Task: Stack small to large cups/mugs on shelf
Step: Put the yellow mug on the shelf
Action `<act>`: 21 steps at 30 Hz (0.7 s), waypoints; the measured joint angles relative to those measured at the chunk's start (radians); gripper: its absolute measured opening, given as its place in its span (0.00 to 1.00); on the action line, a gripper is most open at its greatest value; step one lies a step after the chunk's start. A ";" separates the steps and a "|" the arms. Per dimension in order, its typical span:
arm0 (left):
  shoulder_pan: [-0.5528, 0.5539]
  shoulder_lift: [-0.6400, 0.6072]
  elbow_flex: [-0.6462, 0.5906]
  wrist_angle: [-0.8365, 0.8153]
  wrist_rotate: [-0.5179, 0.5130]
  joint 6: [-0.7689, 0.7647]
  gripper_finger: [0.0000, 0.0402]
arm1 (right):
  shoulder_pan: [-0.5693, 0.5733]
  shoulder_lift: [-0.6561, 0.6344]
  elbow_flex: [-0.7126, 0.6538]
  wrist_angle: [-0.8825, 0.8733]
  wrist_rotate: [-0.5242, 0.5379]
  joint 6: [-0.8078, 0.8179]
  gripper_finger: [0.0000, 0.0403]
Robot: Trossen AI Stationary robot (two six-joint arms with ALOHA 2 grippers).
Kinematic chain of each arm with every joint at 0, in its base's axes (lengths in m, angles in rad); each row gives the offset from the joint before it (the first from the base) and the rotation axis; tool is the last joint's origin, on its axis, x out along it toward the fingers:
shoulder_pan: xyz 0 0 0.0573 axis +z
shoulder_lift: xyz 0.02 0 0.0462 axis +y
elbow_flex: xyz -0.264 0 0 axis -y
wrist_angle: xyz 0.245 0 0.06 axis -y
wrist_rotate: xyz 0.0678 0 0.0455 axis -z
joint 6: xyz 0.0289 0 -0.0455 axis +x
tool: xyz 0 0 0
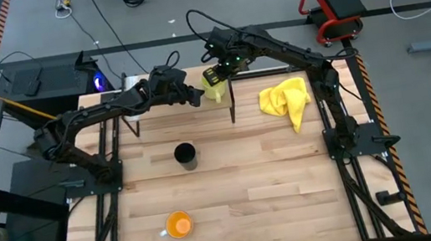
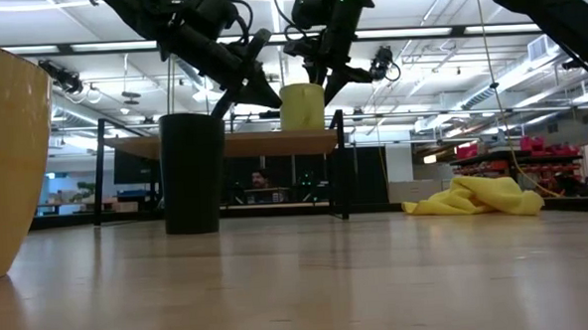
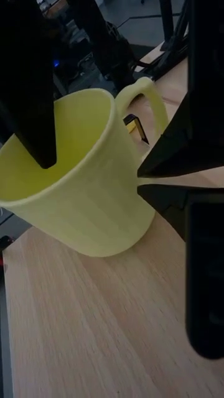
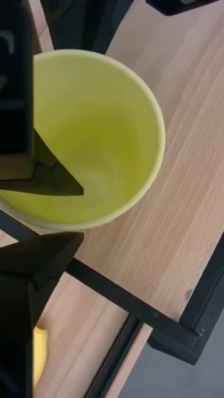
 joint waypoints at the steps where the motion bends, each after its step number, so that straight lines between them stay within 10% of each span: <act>1: 0.000 0.000 0.000 0.000 0.000 0.000 0.08 | 0.000 0.000 0.000 0.000 0.000 -0.002 0.28; 21: 0.000 0.000 0.000 0.001 0.000 0.000 0.08 | 0.006 -0.110 0.006 0.003 0.068 -0.051 0.29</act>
